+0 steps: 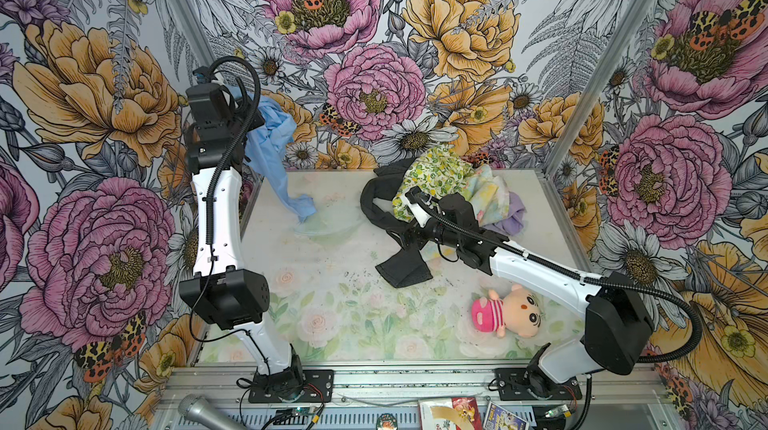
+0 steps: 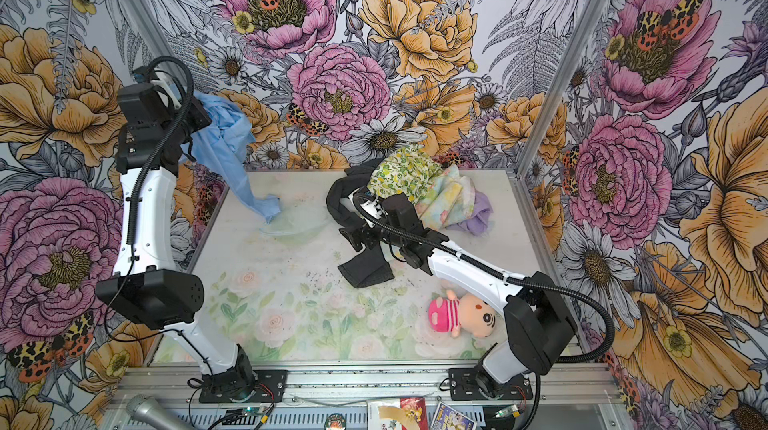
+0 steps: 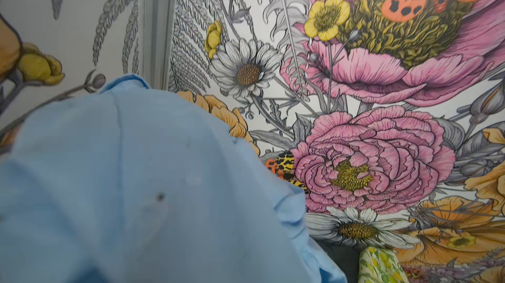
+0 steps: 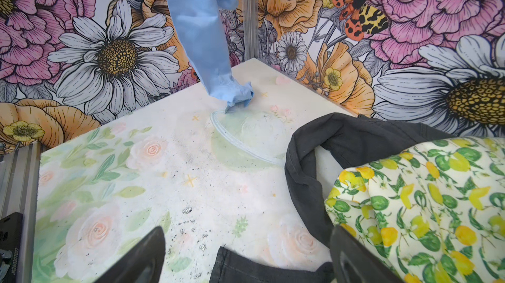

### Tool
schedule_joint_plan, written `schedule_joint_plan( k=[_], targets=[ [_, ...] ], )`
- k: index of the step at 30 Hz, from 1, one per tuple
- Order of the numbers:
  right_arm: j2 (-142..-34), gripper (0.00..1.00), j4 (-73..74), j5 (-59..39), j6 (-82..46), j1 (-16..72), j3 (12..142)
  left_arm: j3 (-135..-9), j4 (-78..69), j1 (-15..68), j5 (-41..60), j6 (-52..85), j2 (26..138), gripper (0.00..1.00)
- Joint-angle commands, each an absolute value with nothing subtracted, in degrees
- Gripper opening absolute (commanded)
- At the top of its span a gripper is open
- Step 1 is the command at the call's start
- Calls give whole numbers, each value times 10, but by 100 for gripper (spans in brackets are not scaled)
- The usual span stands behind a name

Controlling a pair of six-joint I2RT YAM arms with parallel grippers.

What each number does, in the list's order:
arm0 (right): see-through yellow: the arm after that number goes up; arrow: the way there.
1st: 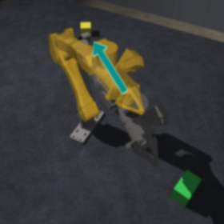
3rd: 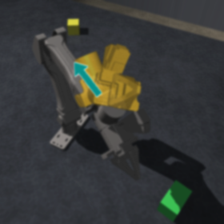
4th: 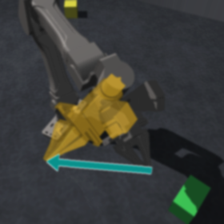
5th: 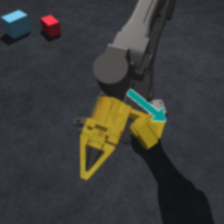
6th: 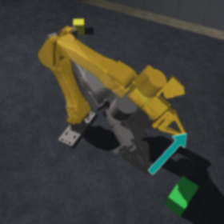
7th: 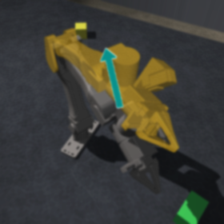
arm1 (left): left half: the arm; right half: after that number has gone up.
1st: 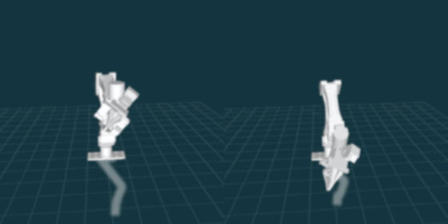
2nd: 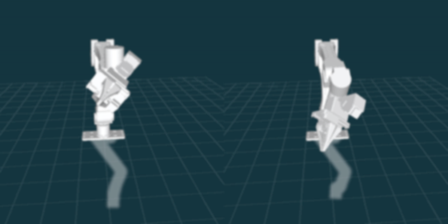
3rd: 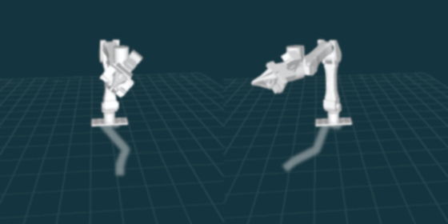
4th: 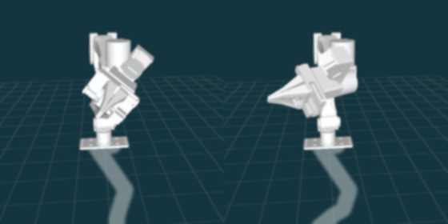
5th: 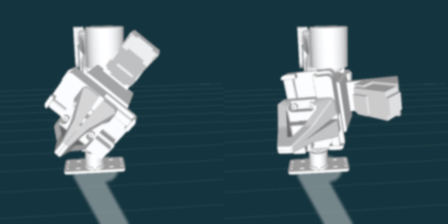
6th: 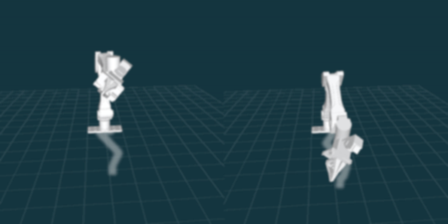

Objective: Pick out a specific cloth from the pile
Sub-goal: 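Lower the blue shirt onto the table corner while the right gripper presses the grey cloth, then release the blue shirt and adjust it with the left gripper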

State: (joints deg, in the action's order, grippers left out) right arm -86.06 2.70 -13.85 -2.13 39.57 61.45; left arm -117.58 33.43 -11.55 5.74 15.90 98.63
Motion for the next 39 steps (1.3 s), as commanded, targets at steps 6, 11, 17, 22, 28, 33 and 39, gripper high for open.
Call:
schedule_joint_plan(
  k=[6, 11, 17, 22, 28, 33, 39],
  targets=[
    [-798, 95, 69, -116, -47, 398, 550, -973, 259, -87, 40, 167, 853, 0],
    [-760, 95, 71, -103, -51, 398, 514, -882, 246, -80, 18, 174, 828, 0],
    [-733, 95, 71, -90, -58, 398, 487, -824, 240, -64, 1, 176, 837, 0],
    [-729, 95, 73, -81, -61, 398, 476, -800, 238, -22, -21, 169, 863, 0],
    [-728, 95, 73, -73, -60, 398, 473, -753, 227, 18, -28, 189, 894, 0],
    [-730, 95, 75, -66, -58, 397, 469, -708, 225, 42, -27, 213, 934, 0],
    [-732, 95, 81, -64, -60, 397, 467, -676, 208, 57, -22, 242, 1027, 0]
  ],
)
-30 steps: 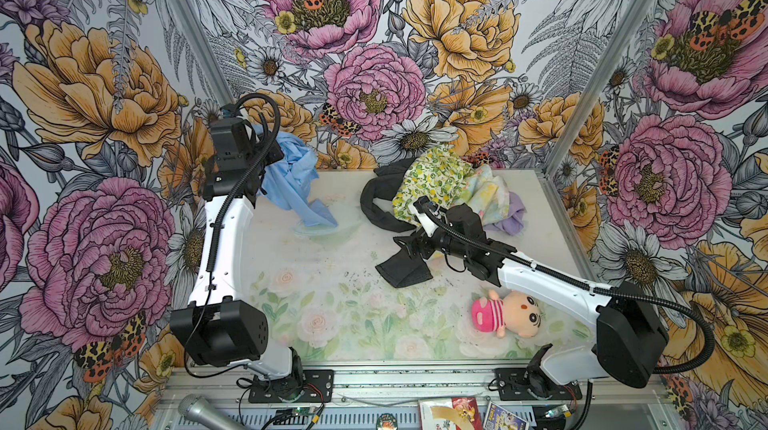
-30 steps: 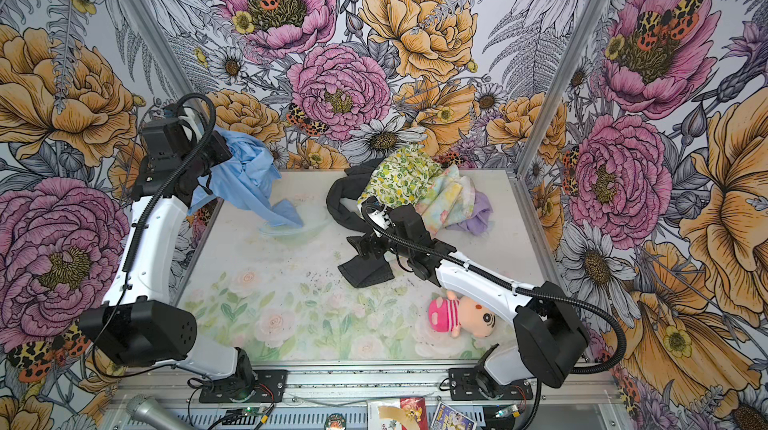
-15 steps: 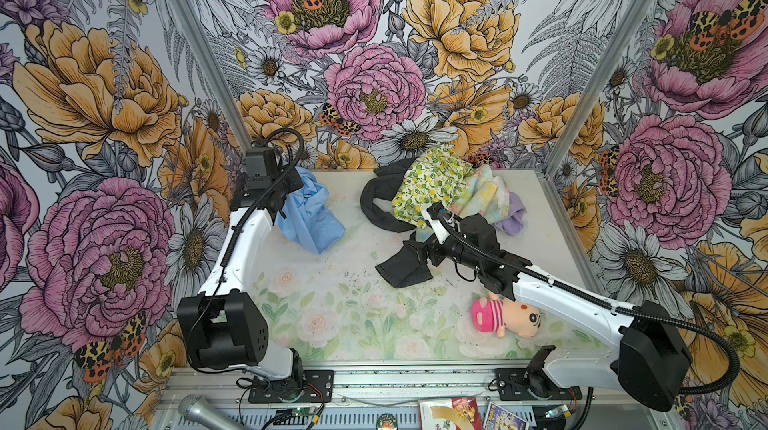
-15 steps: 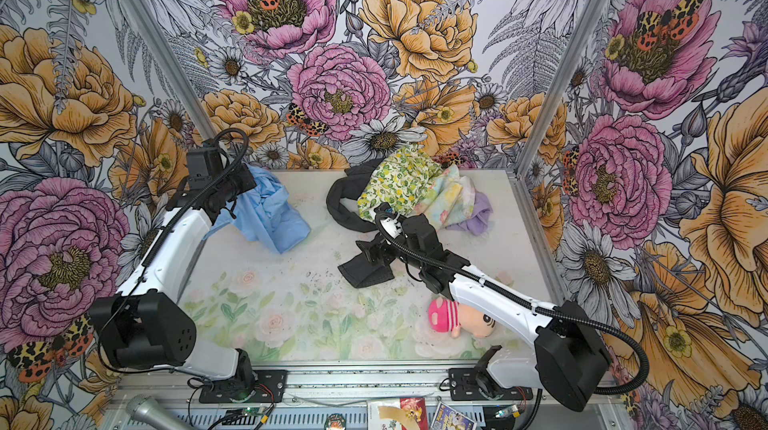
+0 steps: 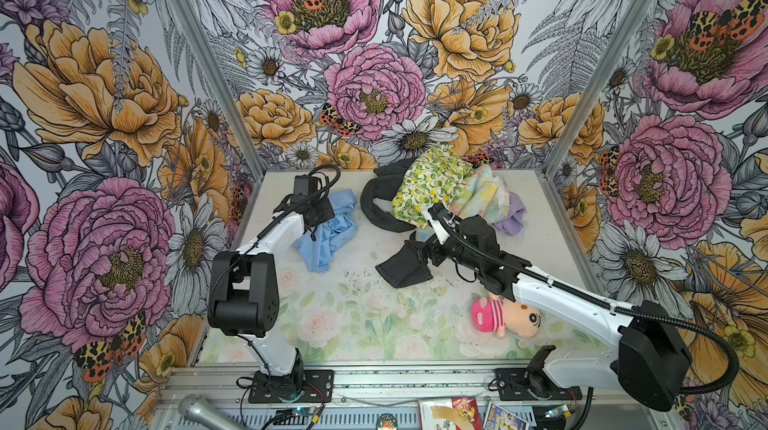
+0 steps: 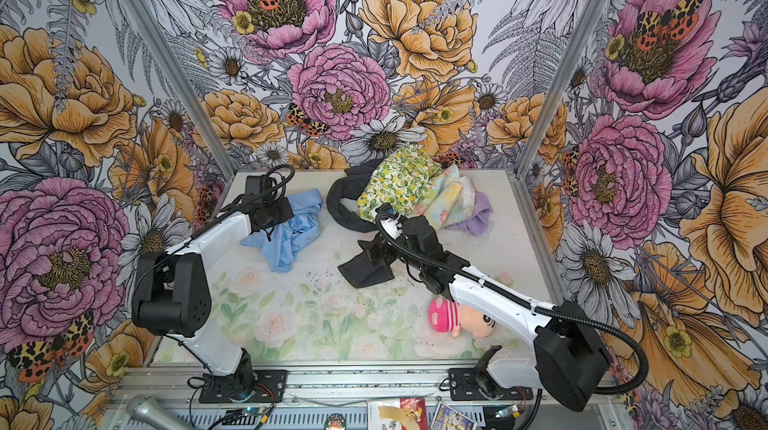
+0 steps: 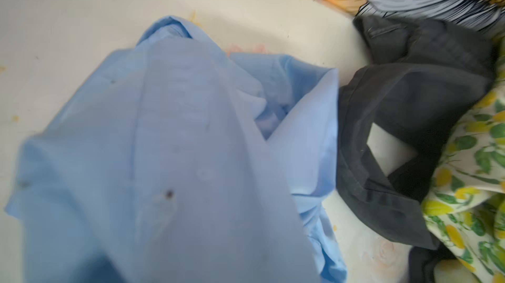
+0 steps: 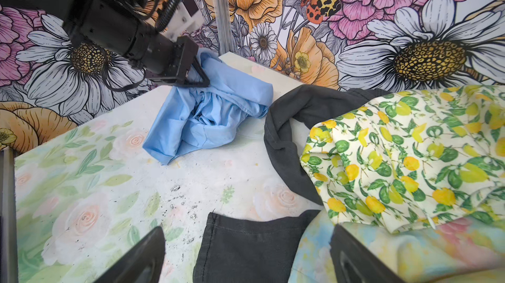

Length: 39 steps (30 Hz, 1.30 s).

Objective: Pick out a specific cloth from the pile
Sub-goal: 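Release the blue shirt and adjust it with the left gripper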

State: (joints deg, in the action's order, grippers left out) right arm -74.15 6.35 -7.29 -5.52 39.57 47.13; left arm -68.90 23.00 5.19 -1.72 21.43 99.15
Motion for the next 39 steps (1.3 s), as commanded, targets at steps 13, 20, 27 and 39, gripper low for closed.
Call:
schedule_joint_plan(
  k=[13, 20, 27, 39],
  targets=[
    [-719, 95, 73, -49, -54, 387, 457, -694, 189, 11, -5, 330, 1152, 0],
    [-729, 96, 83, -53, -58, 381, 453, -717, 189, -40, -1, 377, 1163, 0],
    [-743, 95, 86, -59, -56, 374, 459, -749, 189, -88, -14, 425, 1183, 0],
    [-772, 96, 91, -82, -60, 363, 474, -825, 204, -125, -26, 446, 1214, 0]
  ],
)
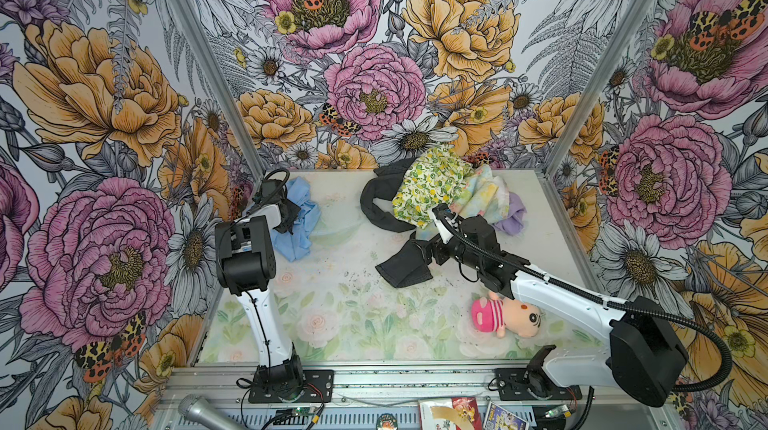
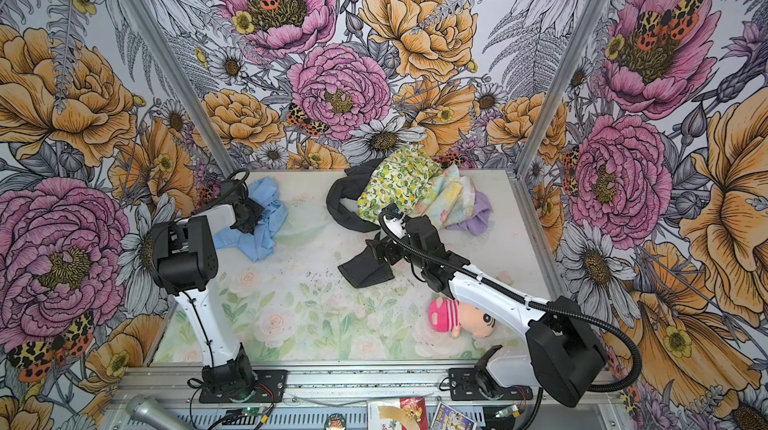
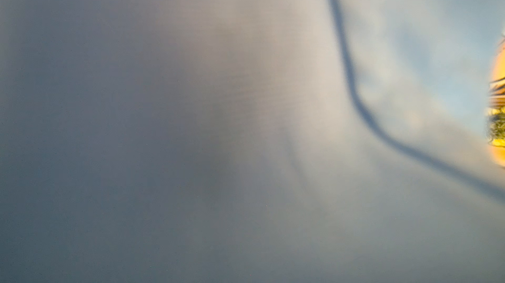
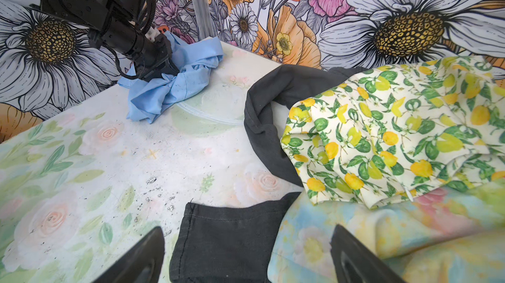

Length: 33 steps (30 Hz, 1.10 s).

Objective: Pick out a specific cloth from the pile
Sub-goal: 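Release the blue shirt and adjust it with the left gripper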

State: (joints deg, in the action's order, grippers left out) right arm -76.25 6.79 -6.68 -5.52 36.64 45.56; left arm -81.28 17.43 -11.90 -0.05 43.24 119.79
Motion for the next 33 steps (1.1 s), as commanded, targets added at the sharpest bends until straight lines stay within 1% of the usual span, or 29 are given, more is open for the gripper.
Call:
schedule_joint_plan(
  k=[1, 5, 7, 9, 13, 14, 17, 22, 28, 33],
  targets=[
    [-774, 96, 91, -83, -62, 363, 476, -829, 205, -126, -28, 446, 1214, 0],
    [-777, 95, 92, -94, -62, 363, 481, -850, 218, -122, -28, 442, 1213, 0],
    [-775, 96, 92, -97, -63, 363, 482, -848, 218, -117, -30, 437, 1202, 14],
    [-770, 96, 92, -99, -65, 363, 482, -843, 218, -110, -39, 428, 1183, 33],
    [-758, 96, 86, -101, -67, 363, 481, -834, 223, -98, -58, 404, 1143, 59],
    [-754, 96, 84, -101, -67, 363, 481, -834, 228, -94, -62, 395, 1132, 64],
    [-743, 97, 80, -94, -67, 363, 481, -833, 236, -80, -83, 367, 1098, 74],
    [-731, 98, 78, -86, -70, 363, 484, -834, 242, -63, -86, 329, 1050, 98],
    [-728, 99, 71, -67, -76, 360, 499, -821, 241, -45, -82, 274, 983, 99],
    [-736, 99, 30, -39, -75, 348, 532, -794, 216, -22, -62, 196, 925, 99]
  ],
)
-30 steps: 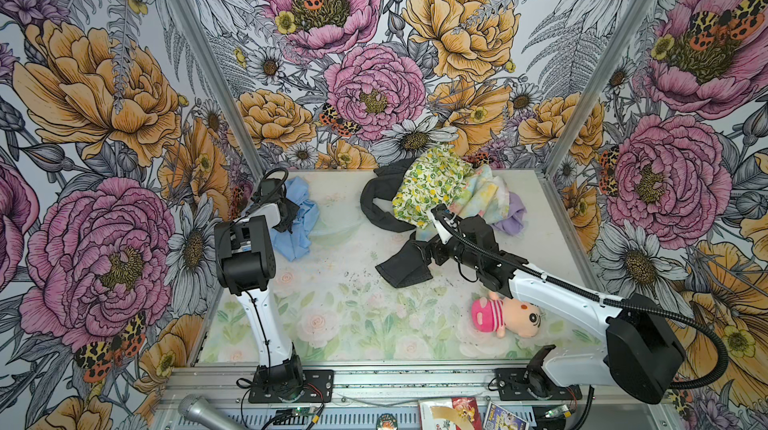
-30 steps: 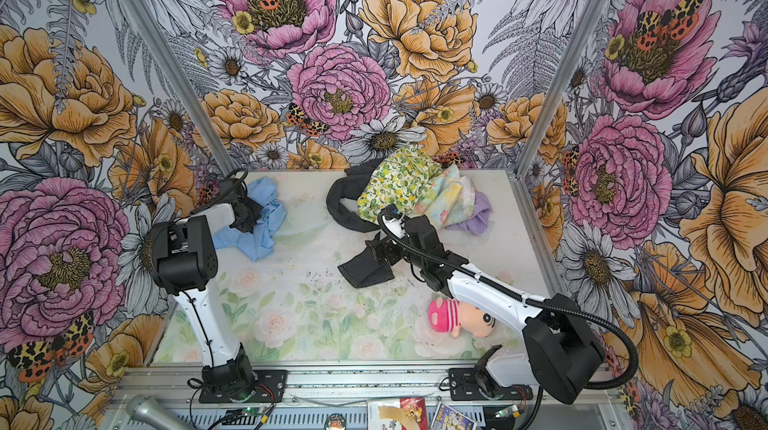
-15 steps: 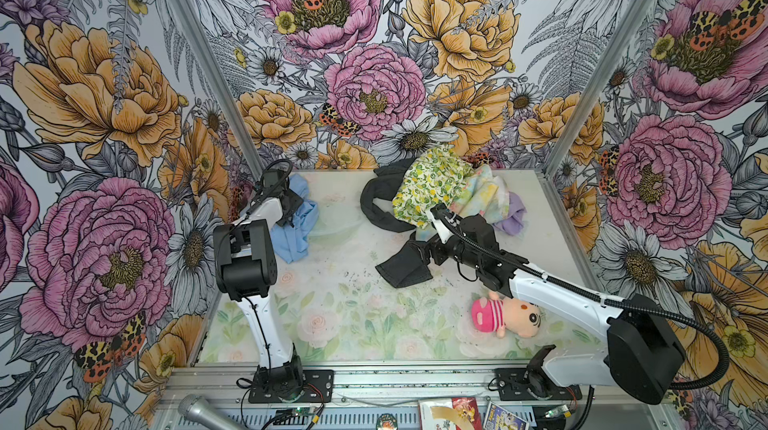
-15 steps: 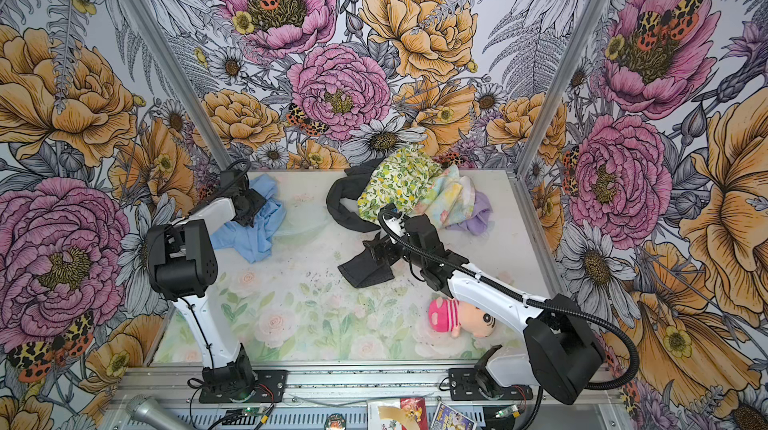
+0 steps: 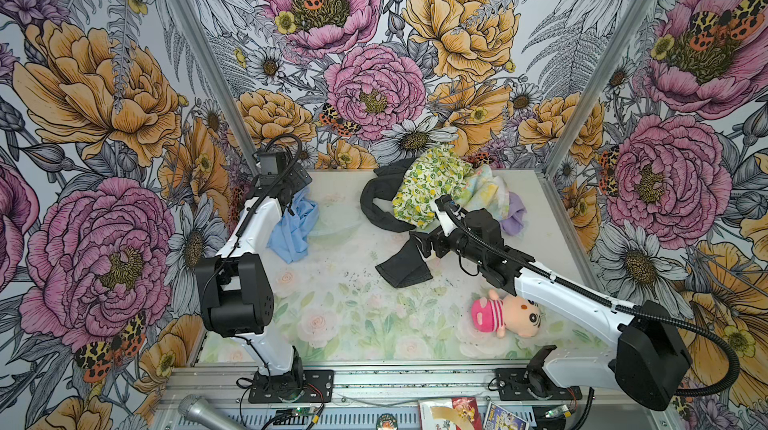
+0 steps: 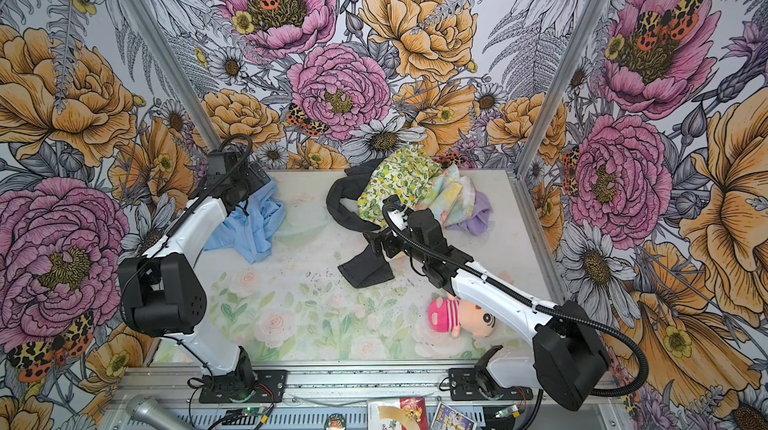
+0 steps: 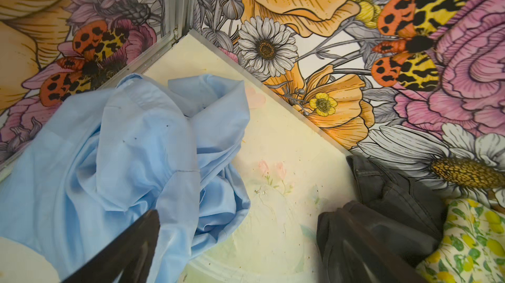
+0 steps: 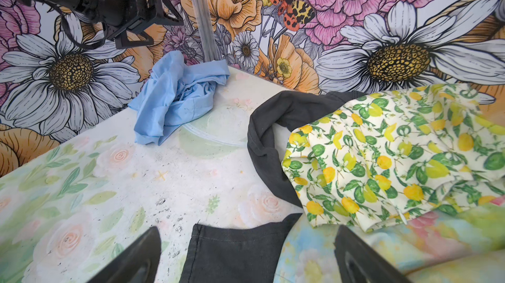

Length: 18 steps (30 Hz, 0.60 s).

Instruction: Pick out a specific cloth from the pile

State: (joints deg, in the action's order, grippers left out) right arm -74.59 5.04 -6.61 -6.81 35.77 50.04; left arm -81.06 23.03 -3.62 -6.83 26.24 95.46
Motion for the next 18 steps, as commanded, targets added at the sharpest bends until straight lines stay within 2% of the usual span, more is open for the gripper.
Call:
schedule_joint_plan(
  k=[1, 10, 18],
  targets=[
    [-738, 99, 22, -34, -73, 345, 537, -791, 217, -16, -63, 183, 916, 99],
    [-724, 100, -17, 12, -83, 264, 555, -723, 185, 43, -19, 83, 811, 99],
    [-663, 99, -19, 43, -102, 160, 505, -562, 63, 43, 8, 62, 691, 99]
  ],
)
